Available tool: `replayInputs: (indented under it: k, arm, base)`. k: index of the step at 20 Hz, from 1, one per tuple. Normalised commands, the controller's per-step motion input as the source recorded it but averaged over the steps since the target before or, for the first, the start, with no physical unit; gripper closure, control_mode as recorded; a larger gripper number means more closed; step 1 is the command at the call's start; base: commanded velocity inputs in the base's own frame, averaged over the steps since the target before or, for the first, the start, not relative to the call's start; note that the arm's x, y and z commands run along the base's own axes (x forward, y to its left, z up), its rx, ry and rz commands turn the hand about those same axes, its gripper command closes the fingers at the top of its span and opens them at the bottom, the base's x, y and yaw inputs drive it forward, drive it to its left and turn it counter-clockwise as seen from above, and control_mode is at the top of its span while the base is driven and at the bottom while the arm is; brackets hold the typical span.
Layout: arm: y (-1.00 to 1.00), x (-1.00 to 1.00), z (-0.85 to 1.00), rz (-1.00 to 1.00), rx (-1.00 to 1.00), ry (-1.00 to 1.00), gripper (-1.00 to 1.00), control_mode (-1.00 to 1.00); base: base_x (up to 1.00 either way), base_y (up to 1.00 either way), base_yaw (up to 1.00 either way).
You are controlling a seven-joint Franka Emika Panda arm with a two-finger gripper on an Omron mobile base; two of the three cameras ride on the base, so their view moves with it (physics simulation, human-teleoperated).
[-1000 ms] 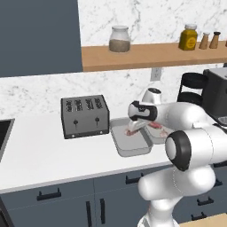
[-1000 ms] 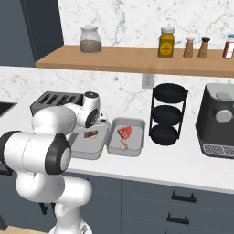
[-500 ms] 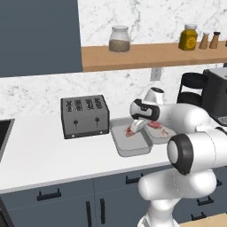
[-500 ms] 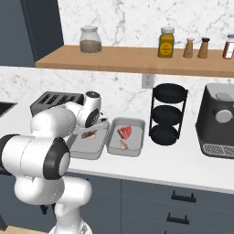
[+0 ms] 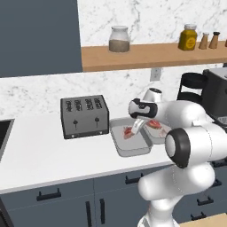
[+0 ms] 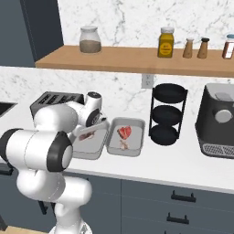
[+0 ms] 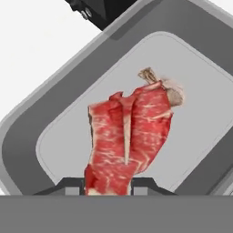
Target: Place one garlic and one steak in each tupperware on the nearby counter, to pack two identical lunches.
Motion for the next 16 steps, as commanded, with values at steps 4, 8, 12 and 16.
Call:
replayInputs:
  k: [4,8,12,16]
  arm:
    - [0.00,-0.06,-0.06,0.09,0.00,0.00,-1.00,-1.00]
    - [0.00,0.00,-0.01,0.05,0.00,0.00,-1.00,-1.00]
    - [0.00,-0.11,0.00,0.02,0.00,0.00,-1.00,-1.00]
    - [-0.04,-0.50,0.32,0.00,0.00,-0.02,-1.00,-1.00]
  base:
    - [0.00,0.00,0.00]
    - [0.00,0.00,0.00]
    - [0.00,0.00,0.00]
    - [0.00,0.00,0.00]
